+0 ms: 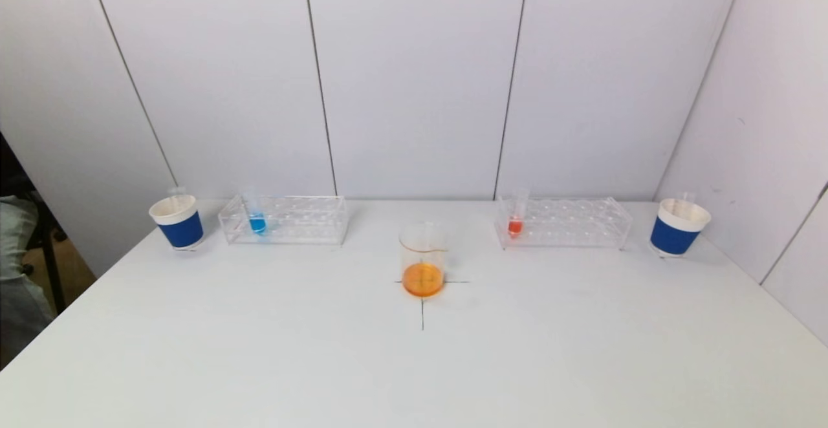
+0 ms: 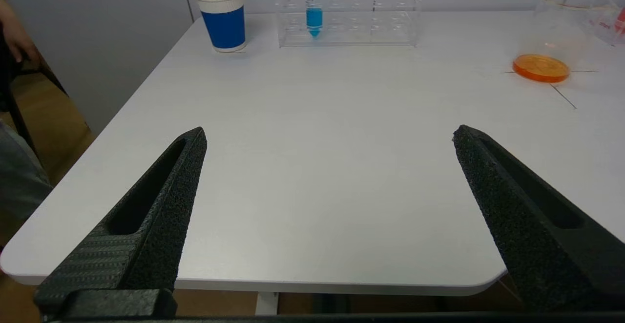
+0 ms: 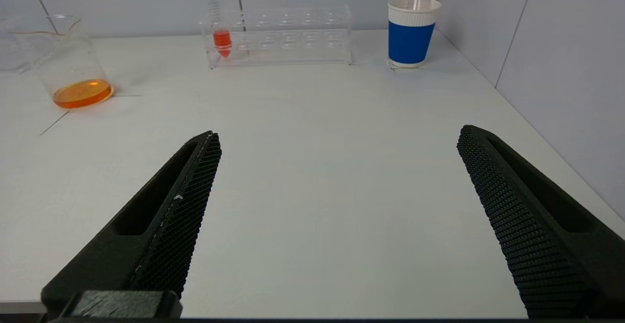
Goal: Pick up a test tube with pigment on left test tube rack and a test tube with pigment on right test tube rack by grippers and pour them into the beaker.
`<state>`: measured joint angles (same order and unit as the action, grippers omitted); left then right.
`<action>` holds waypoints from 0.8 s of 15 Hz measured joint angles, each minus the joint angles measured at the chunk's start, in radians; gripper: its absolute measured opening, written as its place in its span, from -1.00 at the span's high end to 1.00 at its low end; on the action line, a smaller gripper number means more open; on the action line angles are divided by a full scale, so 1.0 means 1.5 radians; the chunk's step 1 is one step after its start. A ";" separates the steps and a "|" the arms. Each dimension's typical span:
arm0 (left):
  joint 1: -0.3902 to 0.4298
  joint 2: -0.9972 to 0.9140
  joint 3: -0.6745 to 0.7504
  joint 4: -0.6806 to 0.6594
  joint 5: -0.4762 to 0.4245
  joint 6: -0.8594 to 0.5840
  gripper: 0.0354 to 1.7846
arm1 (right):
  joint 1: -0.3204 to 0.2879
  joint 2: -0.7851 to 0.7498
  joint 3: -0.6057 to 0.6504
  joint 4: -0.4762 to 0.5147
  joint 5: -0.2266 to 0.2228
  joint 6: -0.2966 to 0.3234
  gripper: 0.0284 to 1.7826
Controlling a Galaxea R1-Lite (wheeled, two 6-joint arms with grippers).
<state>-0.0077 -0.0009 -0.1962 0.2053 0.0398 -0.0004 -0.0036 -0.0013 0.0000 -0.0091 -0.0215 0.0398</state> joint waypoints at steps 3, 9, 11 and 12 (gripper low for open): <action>0.000 0.000 0.082 -0.111 0.009 0.019 -0.98 | 0.000 0.000 0.000 0.000 0.000 0.000 -0.98; 0.001 0.000 0.129 -0.133 -0.031 0.031 -0.98 | 0.000 0.000 0.000 0.000 0.000 0.000 -0.98; 0.000 0.000 0.130 -0.137 -0.030 0.014 -0.98 | 0.000 0.000 0.000 0.000 0.000 0.000 -0.98; 0.000 0.000 0.130 -0.137 -0.028 0.003 -0.98 | 0.000 0.000 0.000 0.000 0.000 0.000 -0.98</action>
<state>-0.0070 -0.0013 -0.0004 -0.0009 -0.0028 0.0047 -0.0036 -0.0013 0.0000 -0.0091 -0.0215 0.0398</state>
